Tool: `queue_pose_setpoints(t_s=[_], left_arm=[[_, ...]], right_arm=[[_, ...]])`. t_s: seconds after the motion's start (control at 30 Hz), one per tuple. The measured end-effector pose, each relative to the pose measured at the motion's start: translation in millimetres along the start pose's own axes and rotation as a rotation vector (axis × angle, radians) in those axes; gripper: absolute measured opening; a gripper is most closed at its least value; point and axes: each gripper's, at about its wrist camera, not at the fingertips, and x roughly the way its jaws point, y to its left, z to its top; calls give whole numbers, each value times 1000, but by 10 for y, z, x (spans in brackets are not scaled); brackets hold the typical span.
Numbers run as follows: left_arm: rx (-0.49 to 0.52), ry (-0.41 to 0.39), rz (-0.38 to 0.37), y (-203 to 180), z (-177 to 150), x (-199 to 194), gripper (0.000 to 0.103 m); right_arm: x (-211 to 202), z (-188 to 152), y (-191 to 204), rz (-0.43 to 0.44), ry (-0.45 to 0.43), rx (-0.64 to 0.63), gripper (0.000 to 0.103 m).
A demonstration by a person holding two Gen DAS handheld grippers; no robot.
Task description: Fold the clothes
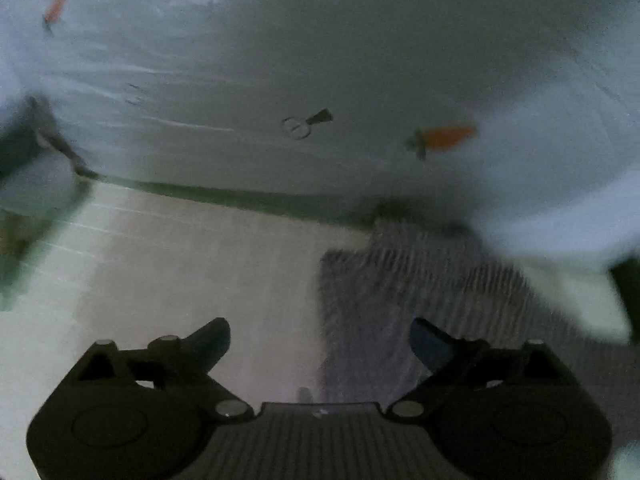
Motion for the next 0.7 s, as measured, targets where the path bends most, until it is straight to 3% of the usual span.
queue_pose_setpoints(t_s=[0.17,0.3,0.47,0.6,0.7], left_arm=[[54,97,12,141,-681,-316,96],[86,191,10,213,-1191,-426,96],[112,227,30,343,-1536,-642,96],[117,225,48,438,-1720,-828,96],[102,226,58,499,-1822,-909,96]], right_arm=[[-483,-183,562,80,-16,-119,7],[-761,-565,928,151,63,-208,7],[-1120,-1072,1376,245,171,-314,7],[-1271,-1357,1486,317,287,-225,12],[-1386,-1423,1450,325,314,-99,30]])
